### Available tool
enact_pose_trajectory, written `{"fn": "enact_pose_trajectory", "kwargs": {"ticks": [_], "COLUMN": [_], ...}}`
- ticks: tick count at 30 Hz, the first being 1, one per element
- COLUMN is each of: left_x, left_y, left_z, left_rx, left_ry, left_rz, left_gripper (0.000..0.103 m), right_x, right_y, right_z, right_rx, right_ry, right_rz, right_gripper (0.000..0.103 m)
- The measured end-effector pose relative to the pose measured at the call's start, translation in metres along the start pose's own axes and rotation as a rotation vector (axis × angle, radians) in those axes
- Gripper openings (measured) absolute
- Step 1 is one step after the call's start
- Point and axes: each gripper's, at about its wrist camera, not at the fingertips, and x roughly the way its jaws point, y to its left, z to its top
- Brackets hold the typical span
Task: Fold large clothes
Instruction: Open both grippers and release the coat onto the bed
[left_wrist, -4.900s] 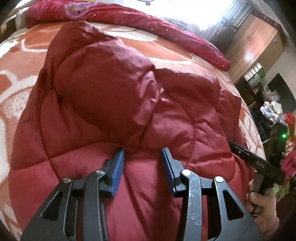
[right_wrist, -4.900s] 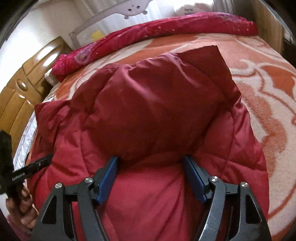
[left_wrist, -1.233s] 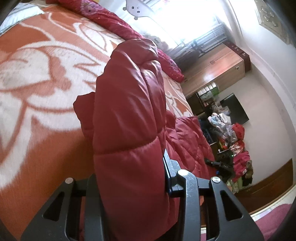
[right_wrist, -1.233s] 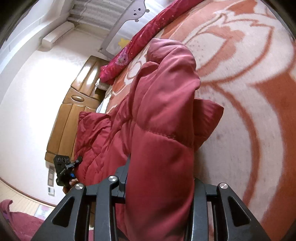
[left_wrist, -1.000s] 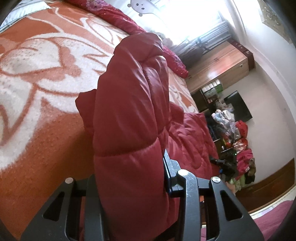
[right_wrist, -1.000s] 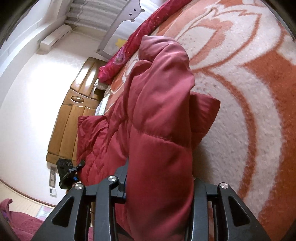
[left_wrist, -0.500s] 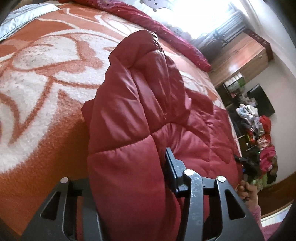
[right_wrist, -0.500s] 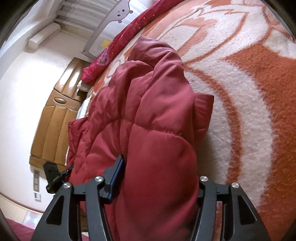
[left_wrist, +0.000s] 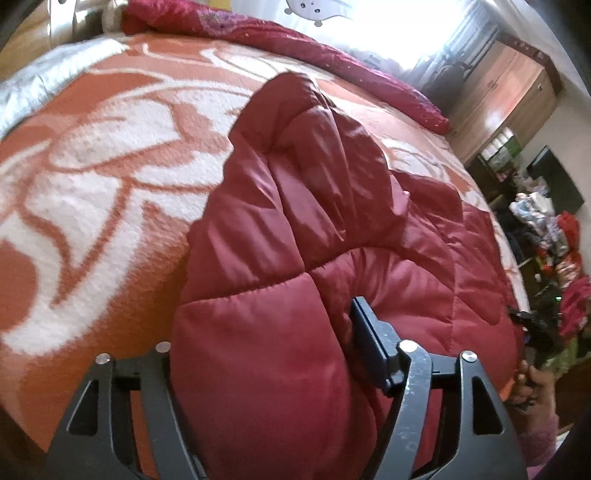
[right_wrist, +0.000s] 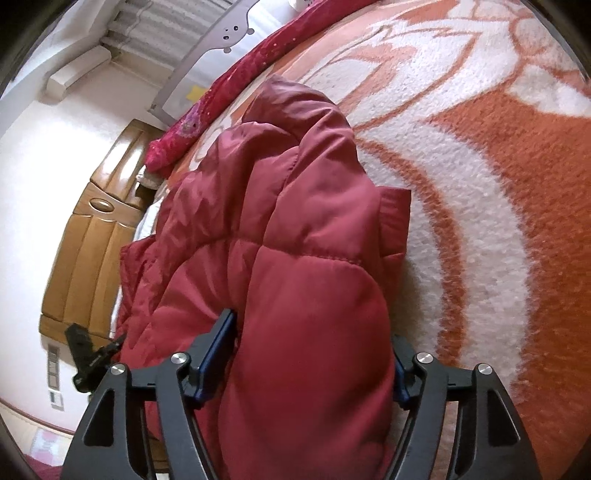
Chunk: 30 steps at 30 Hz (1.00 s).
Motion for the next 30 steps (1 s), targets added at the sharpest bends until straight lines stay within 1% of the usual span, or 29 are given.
{"fn": "enact_pose_trajectory", "kwargs": {"ticks": [1,4,6,9,11,14,18,24,30], "left_x": [-0.004,-0.017,-0.025,-0.039,-0.048,-0.059,-0.061,-0.060,-0.059], "left_y": [-0.004,-0.004,-0.001,0.004,0.005,0.000,-0.013,-0.042,-0.064], "left_z": [0.000,0.000,0.000,0.004,0.008,0.012,0.015,0.011,0.008], "left_rx": [0.005,-0.001,-0.022,-0.048,-0.045,-0.042,-0.014,0.048,0.098], "left_ry": [-0.014,-0.048,-0.070,-0.115,-0.150,-0.175,-0.174,-0.159,-0.150], "left_rz": [0.019,0.040,0.051,0.096,0.122,0.086,0.054,0.011,-0.015], "left_gripper": [0.075,0.075,0.078,0.079,0.079,0.079,0.079,0.079,0.079], "right_x": [-0.001,-0.005,-0.009,-0.013,-0.015,-0.018,-0.023,-0.046,-0.076], "right_y": [0.003,0.009,0.010,0.010,0.010,0.009,0.012,0.026,0.038], "right_z": [-0.001,-0.004,-0.006,-0.009,-0.011,-0.012,-0.015,-0.017,-0.012], "right_rx": [-0.005,-0.017,-0.016,-0.017,-0.019,-0.020,-0.022,-0.065,-0.070], "right_ry": [-0.003,-0.013,-0.021,-0.025,-0.024,-0.026,-0.033,-0.086,-0.175], "right_rz": [-0.013,-0.050,-0.071,-0.089,-0.102,-0.115,-0.143,-0.245,-0.234], "right_gripper": [0.071,0.072,0.077,0.077,0.077,0.077,0.077,0.077,0.077]}}
